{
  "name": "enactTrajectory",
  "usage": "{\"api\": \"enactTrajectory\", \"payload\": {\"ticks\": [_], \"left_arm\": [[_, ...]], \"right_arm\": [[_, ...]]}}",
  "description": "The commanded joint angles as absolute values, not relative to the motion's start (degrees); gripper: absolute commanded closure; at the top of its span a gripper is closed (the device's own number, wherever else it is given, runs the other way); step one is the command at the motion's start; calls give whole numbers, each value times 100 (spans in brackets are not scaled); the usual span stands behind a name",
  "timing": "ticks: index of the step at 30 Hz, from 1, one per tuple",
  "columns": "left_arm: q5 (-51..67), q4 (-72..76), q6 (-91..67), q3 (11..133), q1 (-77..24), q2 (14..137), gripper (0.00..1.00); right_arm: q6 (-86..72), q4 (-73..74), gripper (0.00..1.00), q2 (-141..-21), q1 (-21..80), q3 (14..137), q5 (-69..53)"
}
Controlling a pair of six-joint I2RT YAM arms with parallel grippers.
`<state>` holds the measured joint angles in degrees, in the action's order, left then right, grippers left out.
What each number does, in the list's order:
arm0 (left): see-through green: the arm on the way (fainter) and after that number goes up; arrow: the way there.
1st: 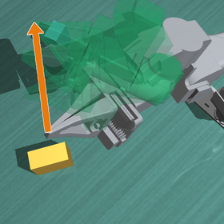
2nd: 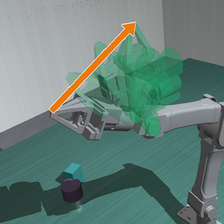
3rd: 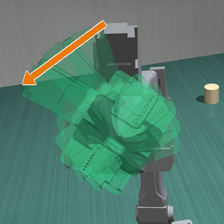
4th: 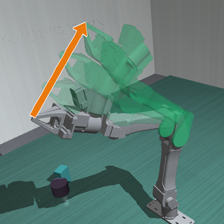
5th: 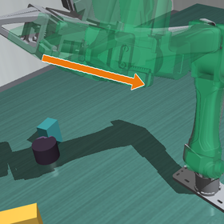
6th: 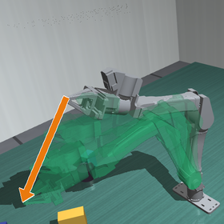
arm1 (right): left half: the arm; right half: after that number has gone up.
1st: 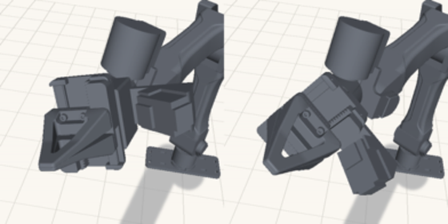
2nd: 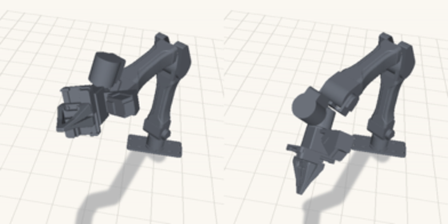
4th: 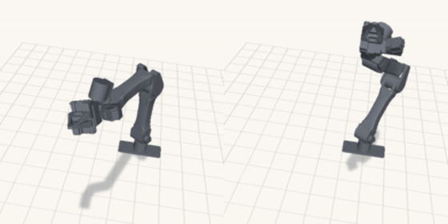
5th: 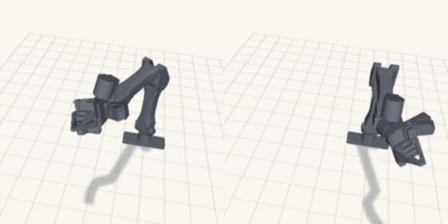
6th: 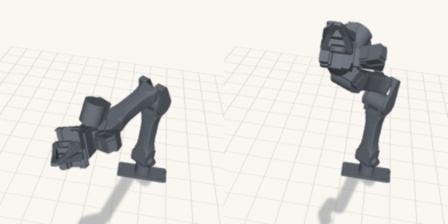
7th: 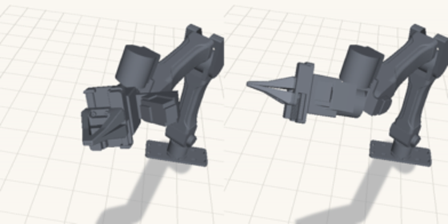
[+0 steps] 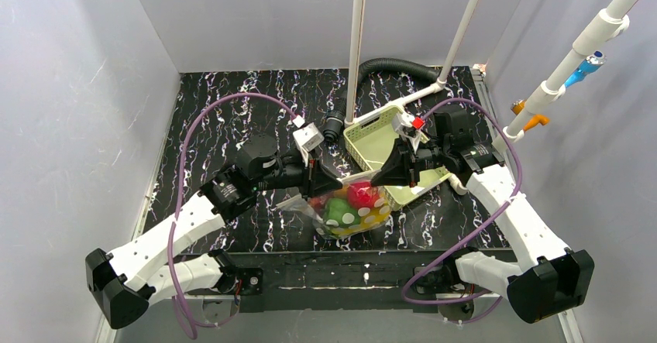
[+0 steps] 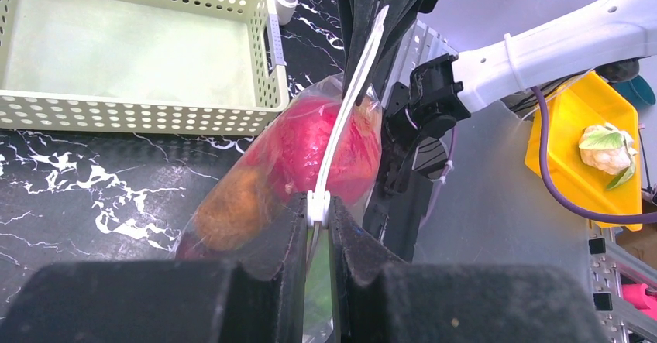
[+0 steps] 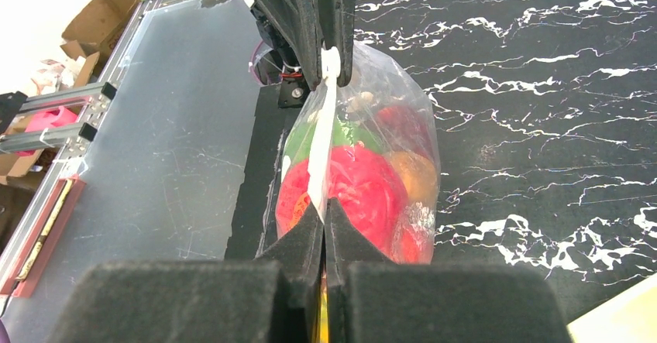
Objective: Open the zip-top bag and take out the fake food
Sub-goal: Unzip the zipper food storage bag at the center of the board.
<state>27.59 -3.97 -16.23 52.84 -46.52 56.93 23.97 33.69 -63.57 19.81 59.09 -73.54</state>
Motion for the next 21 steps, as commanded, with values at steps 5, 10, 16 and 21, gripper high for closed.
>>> {"api": "enactTrajectory", "payload": {"ticks": [5, 10, 16, 21], "left_arm": [[2731, -551, -1522, 5125, -4461, 5316, 100], [2742, -548, -1522, 5084, -4430, 5260, 100], [2751, -579, -1512, 5048, -4398, 5206, 100], [2751, -609, -1494, 5016, -4374, 5167, 100]], "right_arm": [[2443, 3445, 99, -6188, 1829, 5946, -7517], [2448, 3452, 99, -6196, 1822, 5947, -7524], [2452, 3451, 99, -6204, 1803, 5933, -7530], [2463, 3452, 99, -6205, 1794, 5929, -7536]]}}
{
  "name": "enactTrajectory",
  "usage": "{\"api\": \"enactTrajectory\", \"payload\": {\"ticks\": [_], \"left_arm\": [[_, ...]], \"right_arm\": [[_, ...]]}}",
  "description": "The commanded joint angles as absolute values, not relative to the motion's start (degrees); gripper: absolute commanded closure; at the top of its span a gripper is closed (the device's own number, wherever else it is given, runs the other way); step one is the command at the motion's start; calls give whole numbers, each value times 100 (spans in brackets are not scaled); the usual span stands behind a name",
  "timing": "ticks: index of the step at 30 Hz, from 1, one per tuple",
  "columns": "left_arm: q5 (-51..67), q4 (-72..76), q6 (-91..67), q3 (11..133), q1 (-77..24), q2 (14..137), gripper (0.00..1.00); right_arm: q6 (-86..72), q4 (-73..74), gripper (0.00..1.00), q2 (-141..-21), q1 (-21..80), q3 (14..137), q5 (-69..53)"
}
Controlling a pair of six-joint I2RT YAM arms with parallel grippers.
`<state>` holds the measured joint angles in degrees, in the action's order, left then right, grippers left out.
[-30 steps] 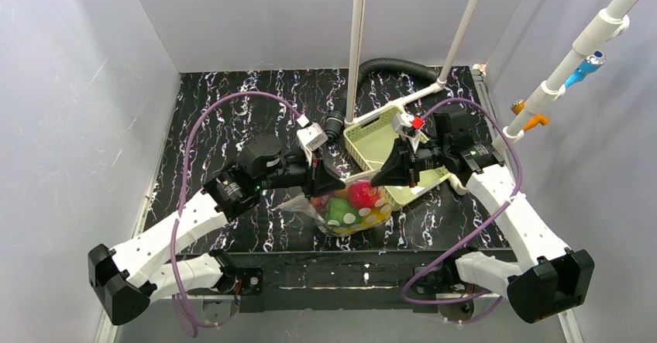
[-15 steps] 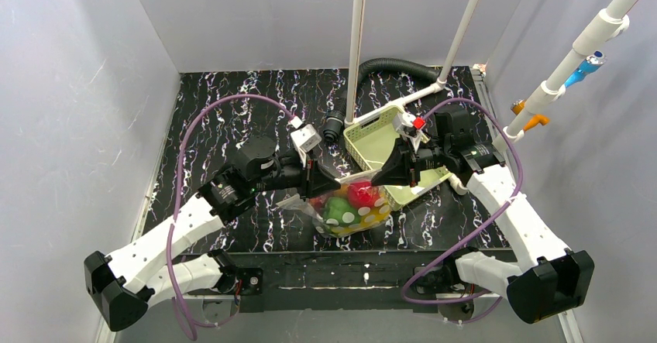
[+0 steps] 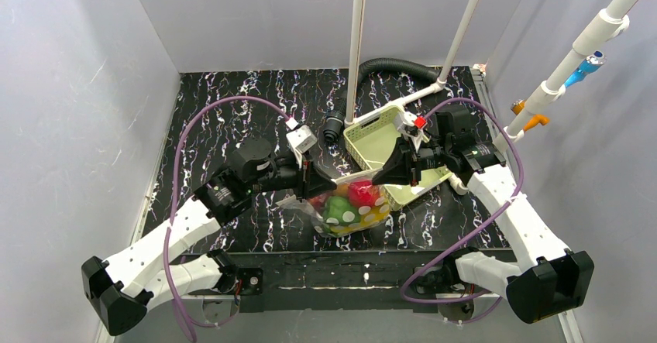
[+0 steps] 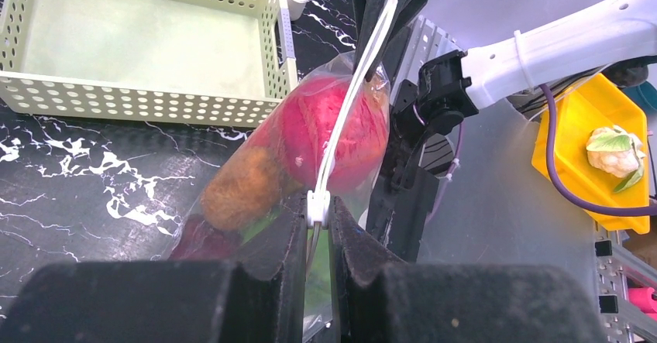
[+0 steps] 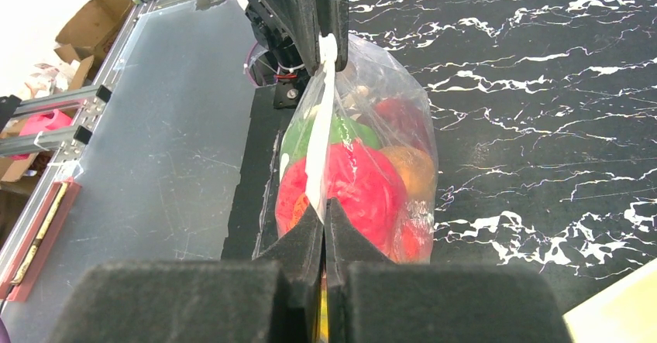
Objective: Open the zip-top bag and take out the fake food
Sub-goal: Unzip the zipper food storage bag at the center of the board.
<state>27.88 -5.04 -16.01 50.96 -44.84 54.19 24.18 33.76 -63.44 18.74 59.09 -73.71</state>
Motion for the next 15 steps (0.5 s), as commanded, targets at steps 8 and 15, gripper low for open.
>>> {"api": "enactTrajectory", "payload": {"ticks": [8, 15], "left_arm": [[2766, -632, -1494, 4939, -4345, 5088, 100], [2751, -690, -1477, 4892, -4312, 4994, 100]], "right_arm": [[2470, 3445, 99, -6201, 1760, 5915, -7548], [2478, 3445, 99, -6183, 1732, 5906, -7557]]}}
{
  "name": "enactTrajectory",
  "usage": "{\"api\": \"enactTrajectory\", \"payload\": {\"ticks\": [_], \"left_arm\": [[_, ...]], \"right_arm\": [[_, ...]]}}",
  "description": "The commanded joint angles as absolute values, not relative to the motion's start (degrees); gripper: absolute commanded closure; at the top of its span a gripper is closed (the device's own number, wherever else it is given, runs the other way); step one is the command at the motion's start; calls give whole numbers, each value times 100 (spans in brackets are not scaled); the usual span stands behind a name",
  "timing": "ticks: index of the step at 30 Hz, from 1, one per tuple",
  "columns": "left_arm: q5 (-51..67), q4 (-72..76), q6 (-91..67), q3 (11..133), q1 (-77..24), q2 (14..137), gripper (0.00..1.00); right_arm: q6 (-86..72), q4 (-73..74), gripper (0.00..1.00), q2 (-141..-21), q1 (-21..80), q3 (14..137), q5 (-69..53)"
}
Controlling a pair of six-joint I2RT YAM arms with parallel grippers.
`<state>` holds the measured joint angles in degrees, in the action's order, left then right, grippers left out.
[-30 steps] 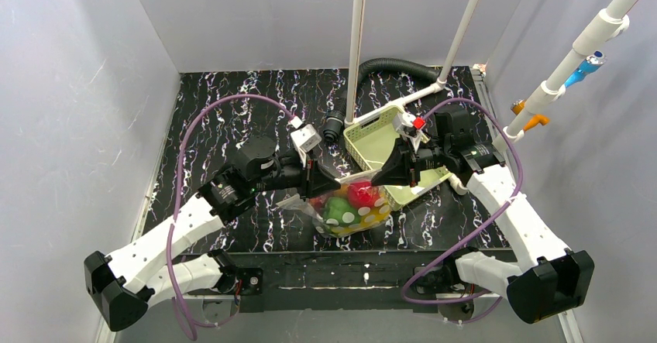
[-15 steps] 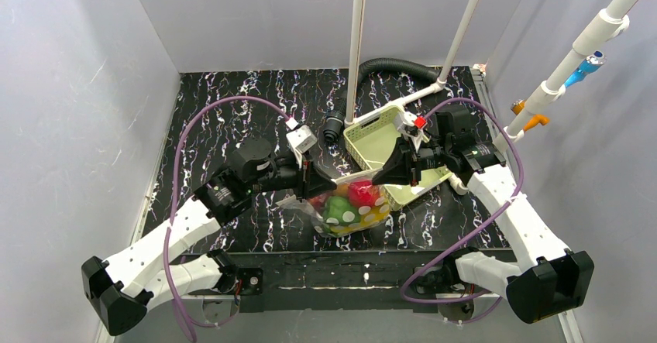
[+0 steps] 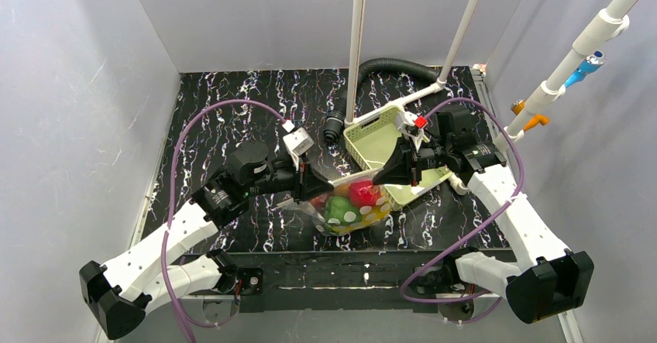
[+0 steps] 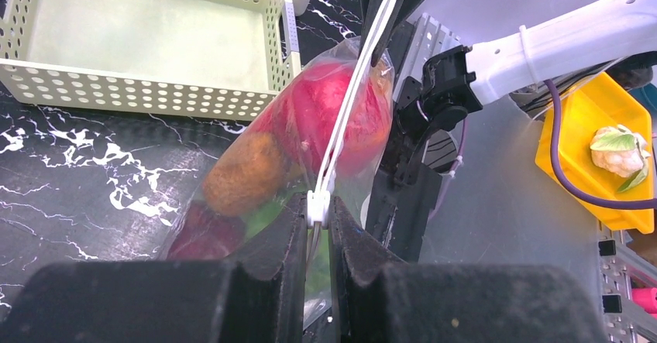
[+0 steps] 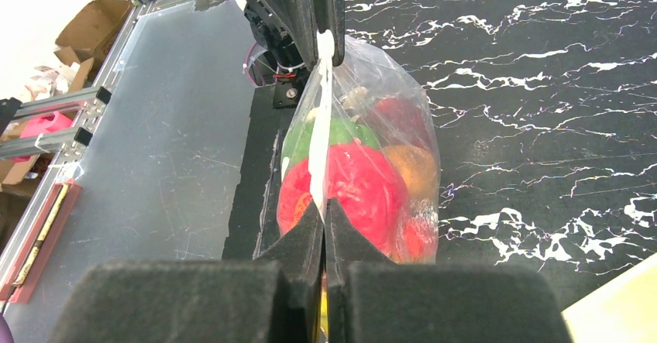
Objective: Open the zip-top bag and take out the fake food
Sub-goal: Unzip the zipper food storage bag at the center of the board.
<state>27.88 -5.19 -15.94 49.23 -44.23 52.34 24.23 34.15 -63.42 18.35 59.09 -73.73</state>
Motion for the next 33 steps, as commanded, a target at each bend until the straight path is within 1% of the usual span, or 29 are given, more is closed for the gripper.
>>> {"api": "enactTrajectory", "payload": {"ticks": [1, 33], "left_arm": [[2743, -694, -1472, 4879, -4313, 4987, 100], [2659, -1106, -1310, 4744, -4237, 4628, 100]], "right_arm": [[2478, 3445, 99, -6179, 1729, 5902, -7551], [2496, 3460, 99, -6187, 1661, 5898, -7572]]}}
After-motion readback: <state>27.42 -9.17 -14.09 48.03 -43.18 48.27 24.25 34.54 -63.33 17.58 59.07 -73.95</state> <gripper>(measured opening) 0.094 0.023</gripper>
